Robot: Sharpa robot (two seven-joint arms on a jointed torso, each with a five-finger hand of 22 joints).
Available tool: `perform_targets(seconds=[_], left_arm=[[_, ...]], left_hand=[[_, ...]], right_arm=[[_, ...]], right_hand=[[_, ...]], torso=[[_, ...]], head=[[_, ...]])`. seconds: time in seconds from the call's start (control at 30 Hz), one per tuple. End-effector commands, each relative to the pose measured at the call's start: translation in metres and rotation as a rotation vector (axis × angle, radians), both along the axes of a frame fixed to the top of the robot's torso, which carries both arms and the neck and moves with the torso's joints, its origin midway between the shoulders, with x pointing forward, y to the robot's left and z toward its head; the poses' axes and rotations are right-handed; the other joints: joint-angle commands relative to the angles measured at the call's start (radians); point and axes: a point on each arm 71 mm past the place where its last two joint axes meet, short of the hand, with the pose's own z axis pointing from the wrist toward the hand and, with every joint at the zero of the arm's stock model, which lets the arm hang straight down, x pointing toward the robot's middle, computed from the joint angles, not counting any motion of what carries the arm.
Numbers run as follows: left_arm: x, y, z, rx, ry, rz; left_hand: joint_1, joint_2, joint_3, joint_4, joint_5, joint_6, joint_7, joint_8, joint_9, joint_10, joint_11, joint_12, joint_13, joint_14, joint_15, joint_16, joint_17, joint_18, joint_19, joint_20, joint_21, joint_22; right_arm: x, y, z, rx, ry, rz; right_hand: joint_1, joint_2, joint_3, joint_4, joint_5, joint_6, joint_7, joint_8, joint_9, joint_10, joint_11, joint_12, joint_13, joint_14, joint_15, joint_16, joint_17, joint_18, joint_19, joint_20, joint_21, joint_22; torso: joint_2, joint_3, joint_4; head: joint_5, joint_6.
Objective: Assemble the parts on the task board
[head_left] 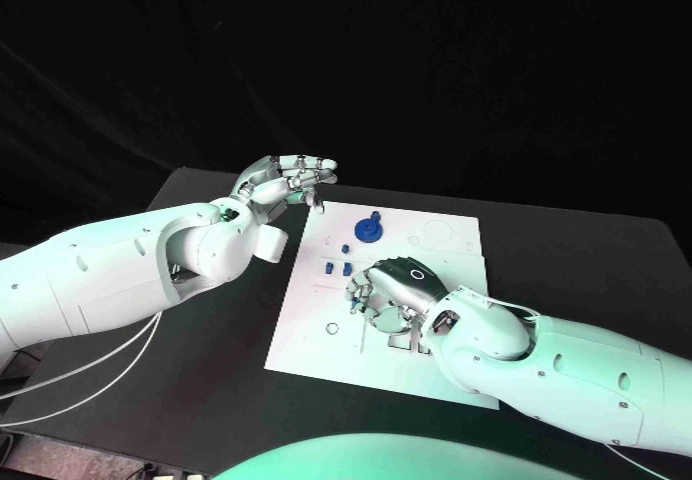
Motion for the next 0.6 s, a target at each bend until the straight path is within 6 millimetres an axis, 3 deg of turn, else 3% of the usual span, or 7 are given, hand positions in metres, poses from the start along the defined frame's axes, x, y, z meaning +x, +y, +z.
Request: perform_targets(seconds=[0.03, 0.6], left_arm=[[-0.0001, -0.0031, 0.0006, -0.012, -0.003, -0.014], [-0.0001, -0.0038, 0.0, -0.01, 0.0, -0.019]], left_hand=[[-0.002, 0.0, 0.005, -0.002, 0.001, 0.0, 0.007, -0.002, -0.001, -0.003, 0.003, -0.003, -0.001, -0.009, -0.001, -0.004, -0.001, 0.014, 0.0, -0.005, -0.005, -0.001], [-0.003, 0.001, 0.005, -0.002, 0.001, 0.0, 0.007, -0.002, -0.001, -0.002, 0.003, -0.003, -0.001, -0.01, -0.001, -0.004, -0.002, 0.014, 0.0, -0.005, -0.006, -0.001]], right_arm=[[-0.0007, 0.0012, -0.0028, -0.012, 0.007, 0.014], [0.0008, 0.0014, -0.0117, -0.051, 0.03, 0.014]], right_hand=[[-0.007, 0.0, -0.005, 0.0, -0.005, 0.007, -0.002, 0.005, 0.001, -0.001, -0.004, -0.004, -0.002, 0.034, -0.003, 0.003, -0.001, -0.013, 0.005, 0.001, -0.004, 0.137], [-0.008, 0.001, -0.006, 0.0, -0.006, 0.006, -0.002, 0.005, 0.001, -0.001, -0.004, -0.005, -0.002, 0.033, -0.003, 0.002, -0.003, -0.012, 0.003, 0.001, -0.007, 0.136]], torso=[[0.001, -0.0003, -0.0018], [0.001, -0.0005, 0.0004]], head=[[0.001, -0.002], [0.004, -0.013]])
